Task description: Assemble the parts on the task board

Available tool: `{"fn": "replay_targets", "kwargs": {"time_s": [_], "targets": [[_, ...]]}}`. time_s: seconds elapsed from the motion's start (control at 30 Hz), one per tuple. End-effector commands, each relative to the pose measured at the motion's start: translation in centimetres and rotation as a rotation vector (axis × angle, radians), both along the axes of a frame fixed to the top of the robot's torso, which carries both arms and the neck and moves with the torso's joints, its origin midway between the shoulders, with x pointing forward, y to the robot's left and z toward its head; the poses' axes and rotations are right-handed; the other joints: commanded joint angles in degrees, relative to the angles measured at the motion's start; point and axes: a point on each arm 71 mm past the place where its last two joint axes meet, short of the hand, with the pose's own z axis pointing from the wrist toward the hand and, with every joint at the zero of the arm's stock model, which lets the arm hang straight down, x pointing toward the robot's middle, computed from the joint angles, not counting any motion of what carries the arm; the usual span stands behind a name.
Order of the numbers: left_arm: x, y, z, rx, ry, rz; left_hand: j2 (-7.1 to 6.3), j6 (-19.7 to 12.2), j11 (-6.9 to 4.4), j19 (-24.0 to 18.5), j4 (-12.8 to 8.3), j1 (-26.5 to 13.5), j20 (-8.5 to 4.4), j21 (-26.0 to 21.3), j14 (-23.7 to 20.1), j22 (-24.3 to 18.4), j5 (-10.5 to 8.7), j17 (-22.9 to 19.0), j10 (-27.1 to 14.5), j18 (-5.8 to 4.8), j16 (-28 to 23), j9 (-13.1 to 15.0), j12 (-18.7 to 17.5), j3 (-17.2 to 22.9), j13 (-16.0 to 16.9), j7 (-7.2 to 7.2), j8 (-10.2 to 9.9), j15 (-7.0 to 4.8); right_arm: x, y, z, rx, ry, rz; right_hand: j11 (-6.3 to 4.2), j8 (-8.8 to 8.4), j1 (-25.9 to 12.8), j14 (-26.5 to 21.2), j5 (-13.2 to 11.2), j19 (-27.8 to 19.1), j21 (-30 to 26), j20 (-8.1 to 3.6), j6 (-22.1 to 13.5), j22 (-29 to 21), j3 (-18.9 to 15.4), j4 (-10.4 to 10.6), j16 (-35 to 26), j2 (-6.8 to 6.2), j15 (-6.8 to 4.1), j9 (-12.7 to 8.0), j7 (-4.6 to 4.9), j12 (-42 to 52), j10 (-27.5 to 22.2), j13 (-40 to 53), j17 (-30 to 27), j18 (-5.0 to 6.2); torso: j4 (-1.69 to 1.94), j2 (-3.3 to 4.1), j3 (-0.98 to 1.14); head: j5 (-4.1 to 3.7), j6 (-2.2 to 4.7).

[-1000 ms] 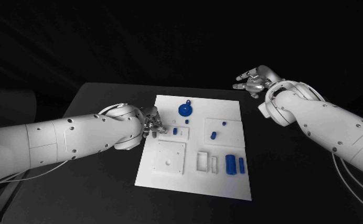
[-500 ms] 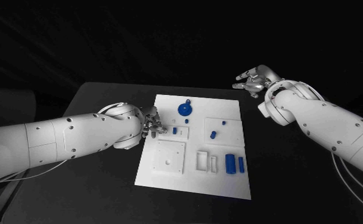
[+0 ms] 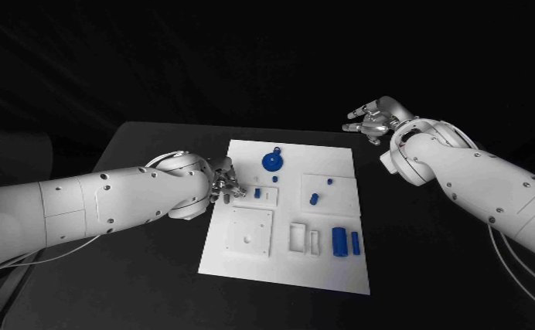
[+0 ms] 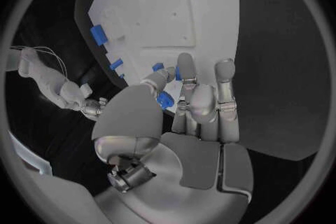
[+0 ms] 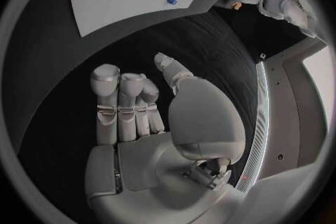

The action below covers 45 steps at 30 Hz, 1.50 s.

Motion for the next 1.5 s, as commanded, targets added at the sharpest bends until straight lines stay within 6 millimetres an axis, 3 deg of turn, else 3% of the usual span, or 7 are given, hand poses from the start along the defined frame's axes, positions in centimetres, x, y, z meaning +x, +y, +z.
{"fn": "replay_targets", "kwargs": {"time_s": [0.03, 0.43, 0.7, 0.93, 1.5], "targets": [[-0.1, 0.0, -0.3, 0.02, 0.02, 0.003, 0.89, 3.52, -0.48, 0.11, -6.29, -0.46, -0.13, 0.45, 0.44, 1.03, 0.03, 0.01, 2.61, 0.72, 0.39, 0.08, 0.16, 5.84, 0.0, -3.03, 0.15, -0.05, 0.0, 0.2, -0.1, -0.011, 0.003, 0.012, -0.14, -0.35, -0.29, 0.37, 0.19, 3.13, -0.2, -0.13, 0.18, 1.71, 0.34, 0.03, -0.28, 0.0, 0.12, -0.06, 0.33, -0.01, -0.33, 0.01, 0.02, 0.56, -0.06, 0.07, -0.01, 0.0, -0.06], [0.0, -0.1, -0.6, 0.02, 0.068, -0.001, 1.77, 3.64, -0.49, -0.12, -8.02, -1.91, -0.19, 0.57, 0.44, 1.0, 0.31, 0.1, 2.6, 0.58, 0.65, 0.64, 0.38, 6.29, 0.12, -3.11, 0.19, -0.04, 0.0, 0.2, -0.2, -0.013, 0.006, 0.014, -0.15, -0.34, -0.1, 0.37, 0.12, 3.12, -0.22, -0.13, 0.27, 1.71, 0.64, -0.35, -0.28, 0.05, 0.12, -0.05, 0.33, -0.01, -0.34, 0.02, 0.04, 0.54, -0.02, 0.04, 0.01, -0.11, -0.3], [-0.1, -0.1, -1.0, 0.016, 0.137, -0.004, 1.94, 4.05, -0.53, -0.28, -9.53, -2.73, -0.18, 0.89, 0.52, 1.07, 2.13, 0.82, 2.62, 0.56, 1.18, 0.75, 0.65, 6.85, 0.23, -3.14, 0.17, 0.02, 0.0, 0.1, -0.4, -0.016, 0.012, 0.014, -0.13, -0.34, -0.08, 0.37, 0.11, 3.12, -0.18, -0.13, 0.27, 1.73, 0.71, -0.48, -0.26, 0.03, 0.11, -0.06, 0.34, 0.03, -0.32, 0.05, 0.06, 0.52, 0.04, -0.01, 0.02, -0.19, -0.5], [-0.1, 0.0, -1.0, -0.009, 0.172, 0.013, 3.01, 4.29, -0.57, -0.47, -11.49, -4.61, -0.19, 1.36, 0.53, 1.02, 2.55, 1.03, 2.63, 0.59, 1.46, 1.11, 1.08, 7.12, 0.24, -3.24, 0.16, 0.02, -0.1, 0.1, -0.6, -0.017, 0.017, 0.014, -0.14, -0.34, -0.01, 0.37, 0.12, 3.12, -0.17, -0.14, 0.3, 1.75, 0.86, -0.69, -0.29, 0.08, 0.1, -0.06, 0.34, 0.01, -0.35, 0.04, 0.04, 0.51, 0.07, -0.01, 0.01, -0.1, -0.65], [1.0, 0.1, 0.2, -0.027, 0.149, 0.034, 3.44, 4.11, -0.58, -0.46, -11.64, -5.02, -0.24, 1.39, 0.45, 1.01, 2.33, 0.71, 2.59, 0.6, 1.32, 1.47, 1.06, 7.15, 0.24, -3.21, 0.18, -0.04, -0.2, 0.1, -1.0, -0.02, 0.024, 0.013, -0.16, -0.34, 0.08, 0.36, 0.14, 3.12, -0.19, -0.15, 0.33, 1.79, 1.32, -1.33, -0.3, 0.19, 0.11, -0.06, 0.35, 0.02, -0.36, 0.05, 0.05, 0.49, 0.02, 0.02, -0.01, -0.09, -0.71]]}}
